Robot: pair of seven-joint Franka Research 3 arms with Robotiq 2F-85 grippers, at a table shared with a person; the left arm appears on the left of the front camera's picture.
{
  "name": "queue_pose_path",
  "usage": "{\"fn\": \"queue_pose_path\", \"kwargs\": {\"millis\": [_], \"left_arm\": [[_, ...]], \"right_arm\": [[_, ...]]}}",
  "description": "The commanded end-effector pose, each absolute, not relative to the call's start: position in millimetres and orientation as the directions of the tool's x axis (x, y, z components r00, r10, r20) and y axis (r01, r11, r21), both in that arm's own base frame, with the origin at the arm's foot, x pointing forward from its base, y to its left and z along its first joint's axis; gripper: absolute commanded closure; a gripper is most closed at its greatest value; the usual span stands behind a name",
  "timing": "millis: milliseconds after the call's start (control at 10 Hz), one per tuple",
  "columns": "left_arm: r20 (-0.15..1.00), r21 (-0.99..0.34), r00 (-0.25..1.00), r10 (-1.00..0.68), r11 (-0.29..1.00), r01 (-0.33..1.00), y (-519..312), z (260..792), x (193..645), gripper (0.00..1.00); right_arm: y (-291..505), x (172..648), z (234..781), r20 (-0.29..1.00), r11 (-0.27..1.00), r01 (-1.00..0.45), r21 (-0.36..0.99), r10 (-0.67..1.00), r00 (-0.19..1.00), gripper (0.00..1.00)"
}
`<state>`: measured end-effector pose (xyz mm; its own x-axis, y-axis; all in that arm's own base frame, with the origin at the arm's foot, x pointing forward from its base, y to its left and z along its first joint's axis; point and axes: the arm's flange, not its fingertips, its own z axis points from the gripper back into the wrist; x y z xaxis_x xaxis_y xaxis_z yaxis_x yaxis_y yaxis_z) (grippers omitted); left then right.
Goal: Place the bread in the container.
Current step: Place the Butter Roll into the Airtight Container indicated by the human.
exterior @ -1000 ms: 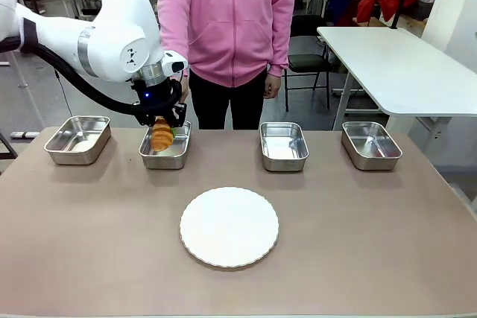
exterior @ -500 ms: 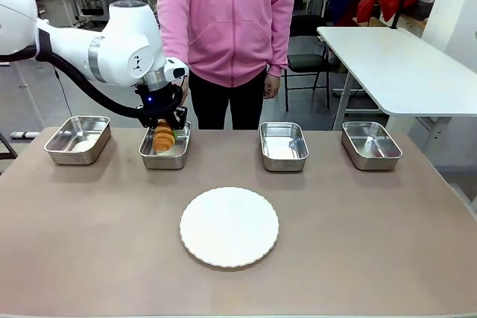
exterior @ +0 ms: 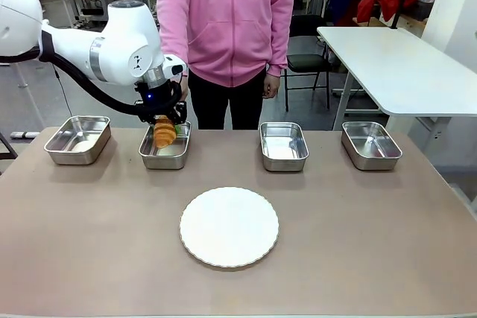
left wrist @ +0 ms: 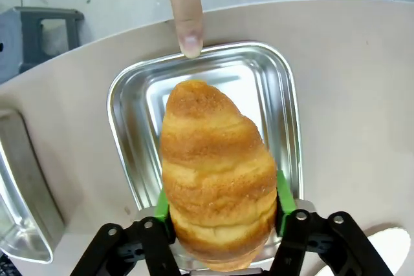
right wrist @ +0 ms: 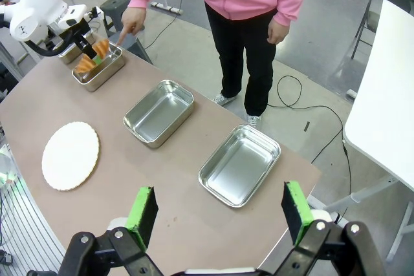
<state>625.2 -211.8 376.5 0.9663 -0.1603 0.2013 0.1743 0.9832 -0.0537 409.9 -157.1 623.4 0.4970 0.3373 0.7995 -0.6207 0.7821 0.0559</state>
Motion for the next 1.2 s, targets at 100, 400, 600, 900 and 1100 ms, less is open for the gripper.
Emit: {"fn": "queue_pose_path", "kwargs": {"millis": [100, 400, 600, 900, 1100], "left_arm": [[0.214, -0.076, 0.964, -0.16, 0.981, 0.179, -211.7, 375.7, 629.4, 0.0], [0.206, -0.058, 0.961, -0.184, 0.978, 0.2, -213.4, 380.3, 626.1, 0.0], [0.209, -0.057, 0.964, -0.164, 0.982, 0.18, -215.7, 375.7, 625.3, 0.0], [0.209, -0.057, 0.964, -0.164, 0.982, 0.18, -215.7, 375.7, 625.3, 0.0], [0.209, -0.057, 0.964, -0.164, 0.982, 0.18, -215.7, 375.7, 625.3, 0.0]], "right_arm": [[-157.6, 411.2, 624.3, 0.815, 0.77, -0.637, 0.044, 0.34, 0.469, 0.0], [-157.6, 411.2, 624.3, 0.815, 0.77, -0.637, 0.044, 0.34, 0.469, 0.0], [-157.6, 411.2, 624.3, 0.815, 0.77, -0.637, 0.044, 0.34, 0.469, 0.0], [-157.6, 411.2, 624.3, 0.815, 0.77, -0.637, 0.044, 0.34, 0.469, 0.0], [-157.6, 411.2, 624.3, 0.815, 0.77, -0.637, 0.044, 0.34, 0.469, 0.0]]}}
